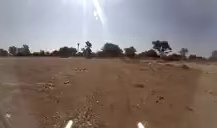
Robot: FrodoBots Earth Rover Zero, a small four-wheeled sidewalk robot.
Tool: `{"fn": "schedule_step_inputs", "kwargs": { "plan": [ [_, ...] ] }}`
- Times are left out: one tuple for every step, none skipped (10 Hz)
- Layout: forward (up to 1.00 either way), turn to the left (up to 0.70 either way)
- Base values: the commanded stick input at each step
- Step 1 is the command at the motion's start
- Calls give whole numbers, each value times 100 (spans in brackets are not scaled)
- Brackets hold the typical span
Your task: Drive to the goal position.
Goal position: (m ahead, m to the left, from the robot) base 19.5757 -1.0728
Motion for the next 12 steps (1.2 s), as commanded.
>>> {"fn": "schedule_step_inputs", "kwargs": {
  "plan": [
    [50,0],
    [50,0],
    [50,0],
    [50,0],
    [50,0],
    [50,0],
    [50,0],
    [50,0],
    [50,0],
    [50,0],
    [50,0],
    [50,0]
  ]
}}
